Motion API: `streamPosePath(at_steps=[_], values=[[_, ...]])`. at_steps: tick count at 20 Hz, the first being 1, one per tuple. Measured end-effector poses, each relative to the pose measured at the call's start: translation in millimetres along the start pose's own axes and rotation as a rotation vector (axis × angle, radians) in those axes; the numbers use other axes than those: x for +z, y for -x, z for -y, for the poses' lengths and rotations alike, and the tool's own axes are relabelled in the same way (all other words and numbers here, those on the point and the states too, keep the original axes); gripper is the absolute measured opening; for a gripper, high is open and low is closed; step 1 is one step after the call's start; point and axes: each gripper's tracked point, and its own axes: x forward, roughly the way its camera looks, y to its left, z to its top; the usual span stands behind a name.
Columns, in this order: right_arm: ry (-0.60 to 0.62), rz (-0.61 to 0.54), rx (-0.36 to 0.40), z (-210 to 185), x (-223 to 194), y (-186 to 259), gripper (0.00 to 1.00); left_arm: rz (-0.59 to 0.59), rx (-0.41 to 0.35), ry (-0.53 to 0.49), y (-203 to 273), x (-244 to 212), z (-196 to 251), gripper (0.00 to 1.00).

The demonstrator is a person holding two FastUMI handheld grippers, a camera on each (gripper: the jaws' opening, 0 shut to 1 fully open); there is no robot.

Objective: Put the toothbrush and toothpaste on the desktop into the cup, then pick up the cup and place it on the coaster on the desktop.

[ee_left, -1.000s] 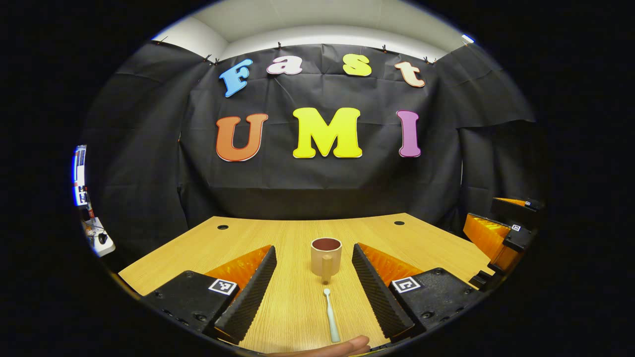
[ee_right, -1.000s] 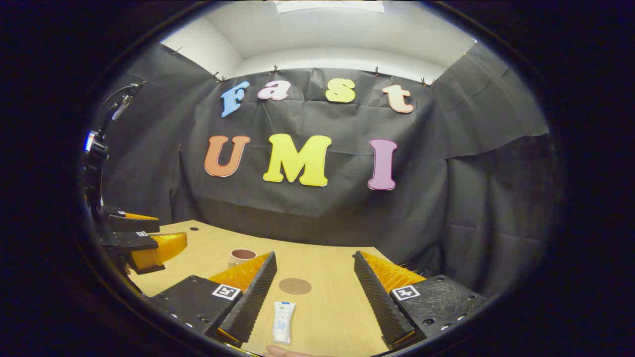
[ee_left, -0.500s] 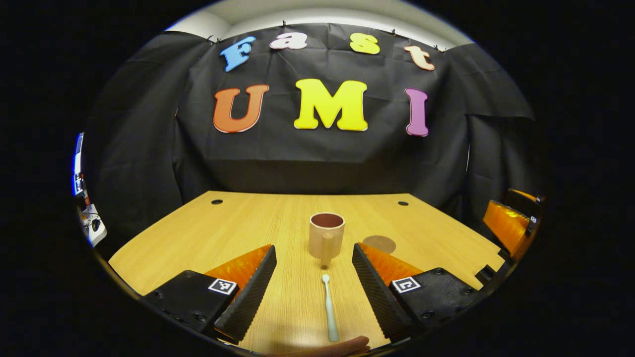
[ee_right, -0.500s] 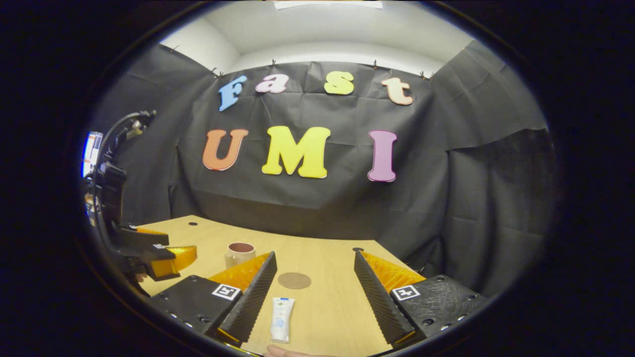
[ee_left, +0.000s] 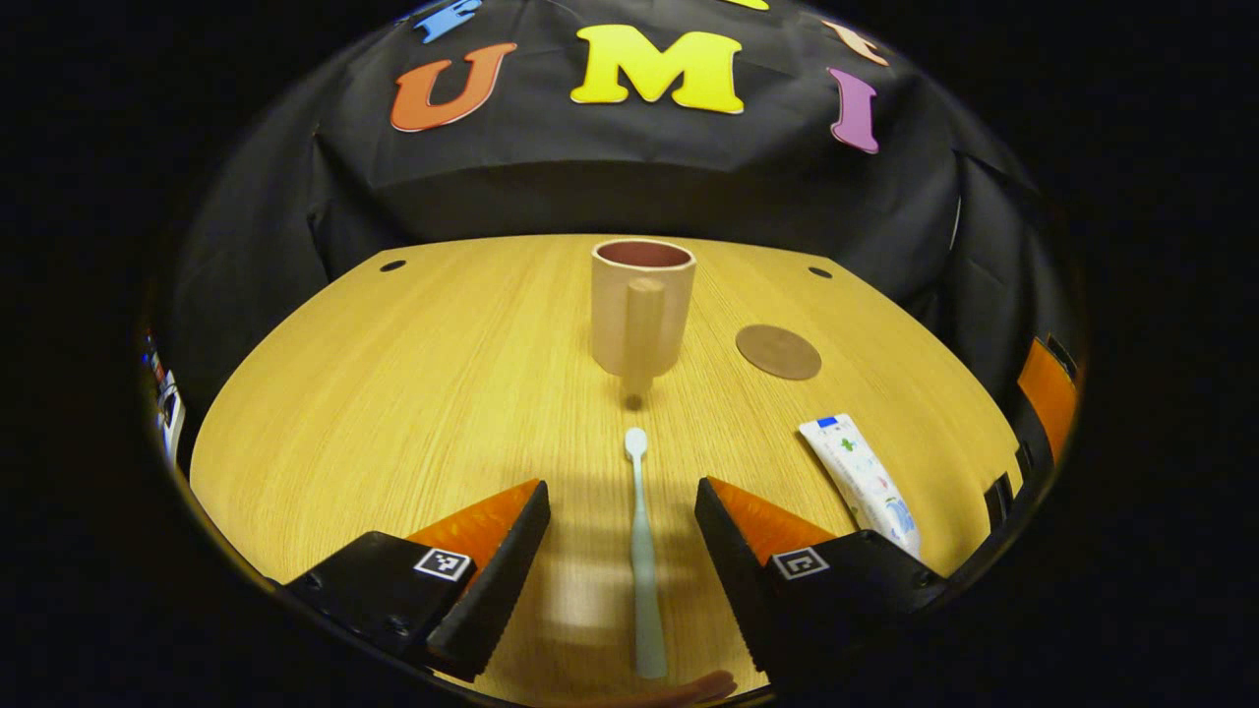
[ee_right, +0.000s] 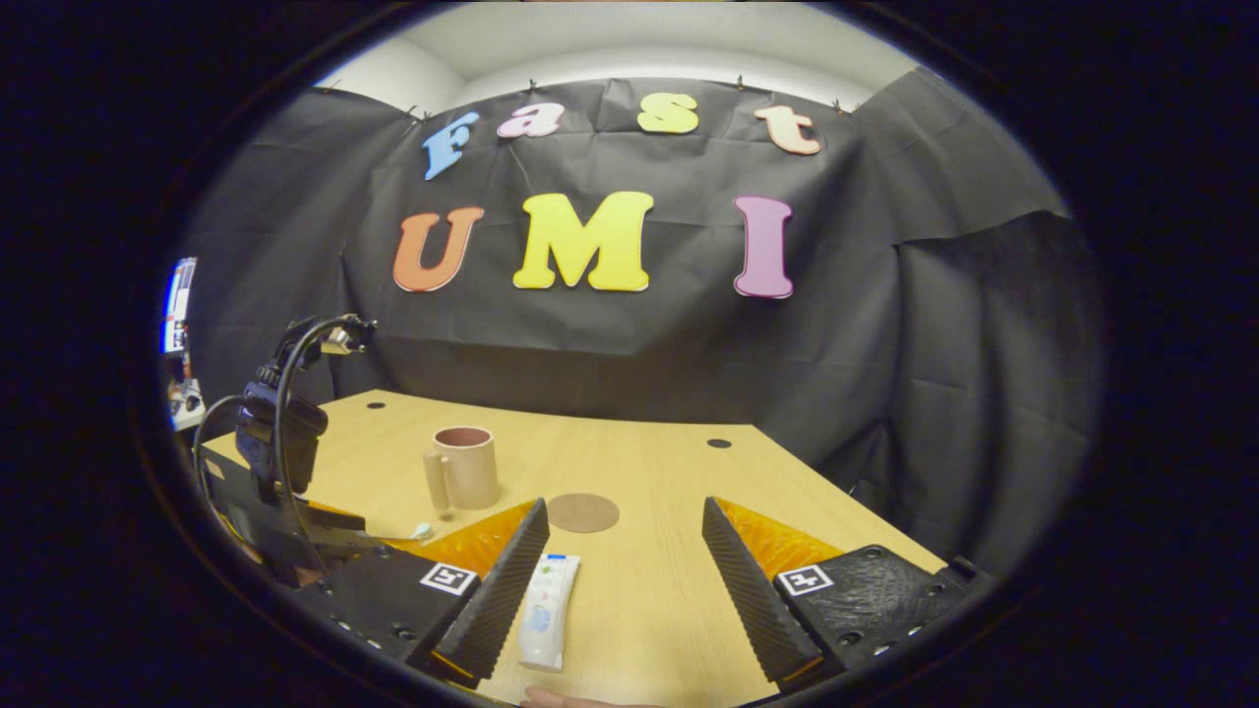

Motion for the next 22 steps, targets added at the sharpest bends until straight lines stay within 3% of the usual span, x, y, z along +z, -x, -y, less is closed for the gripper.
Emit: streamPosePath(at_steps=[4,5,6,7,8,9,11,16,22], values=[[0.001,-0.012,0.015,-7.2,-3.5,-0.1,0.98,-0.013,0.015,0.015,-0.8,-4.3,-5.6,0.73],[0.001,-0.014,0.023,-10.4,-4.5,-0.2,0.95,-0.011,0.020,0.013,-1.3,-4.4,-7.1,0.62],[0.003,-0.016,0.025,-11.8,-5.7,-0.2,0.95,-0.015,0.028,0.003,-1.4,-5.0,-10.1,0.60],[0.006,-0.022,0.022,-12.0,-8.6,-1.6,0.95,-0.008,0.031,-0.001,-1.9,-4.6,-12.3,0.47],[0.006,-0.032,0.022,-12.7,-11.4,-3.1,0.95,-0.007,0.040,0.005,-2.5,-4.7,-15.5,0.42],[0.004,-0.048,0.025,-14.5,-16.6,-5.0,0.95,-0.004,0.047,0.010,-2.3,-4.4,-18.5,0.27],[-0.004,-0.087,0.035,-18.2,-28.2,-9.1,0.95,0.002,0.035,0.008,-2.9,-4.0,-18.2,0.14],[-0.011,-0.188,0.091,-34.9,-58.8,-20.6,0.95,0.046,0.013,0.011,3.8,4.4,-14.4,0.12],[0.030,-0.296,0.133,-60.8,-98.0,-28.9,0.95,0.236,0.047,-0.019,35.8,46.1,-14.4,0.12]])
